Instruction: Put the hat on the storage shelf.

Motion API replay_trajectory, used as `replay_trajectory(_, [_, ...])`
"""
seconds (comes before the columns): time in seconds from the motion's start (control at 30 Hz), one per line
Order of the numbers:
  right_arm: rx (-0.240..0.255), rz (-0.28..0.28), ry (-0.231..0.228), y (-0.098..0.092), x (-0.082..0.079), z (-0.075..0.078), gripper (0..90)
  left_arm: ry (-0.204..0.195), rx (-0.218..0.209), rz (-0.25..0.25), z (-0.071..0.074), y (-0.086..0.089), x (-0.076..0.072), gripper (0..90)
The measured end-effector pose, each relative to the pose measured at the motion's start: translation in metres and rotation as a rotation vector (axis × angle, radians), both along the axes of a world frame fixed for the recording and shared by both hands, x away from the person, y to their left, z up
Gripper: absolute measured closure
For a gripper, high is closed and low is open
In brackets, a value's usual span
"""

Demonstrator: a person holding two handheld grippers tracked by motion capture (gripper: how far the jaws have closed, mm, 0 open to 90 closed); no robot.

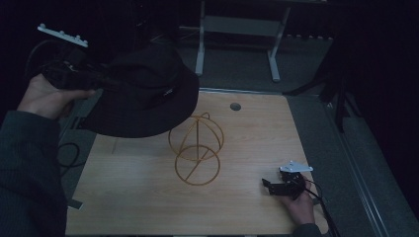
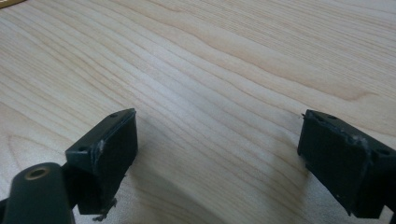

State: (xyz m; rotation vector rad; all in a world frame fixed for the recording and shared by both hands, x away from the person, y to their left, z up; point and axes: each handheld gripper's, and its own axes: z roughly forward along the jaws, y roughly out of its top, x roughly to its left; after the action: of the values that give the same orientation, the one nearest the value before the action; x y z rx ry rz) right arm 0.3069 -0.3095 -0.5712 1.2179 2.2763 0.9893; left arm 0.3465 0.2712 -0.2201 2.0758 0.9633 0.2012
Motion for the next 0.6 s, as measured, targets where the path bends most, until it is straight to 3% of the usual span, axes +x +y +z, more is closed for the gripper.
replay_trajectory(0.6, [0.0, 0.0, 0.0, 0.0, 0.0, 0.0, 11.9, 0.005, 0.024, -0.113, -0.005, -0.036, 0.0, 88.3])
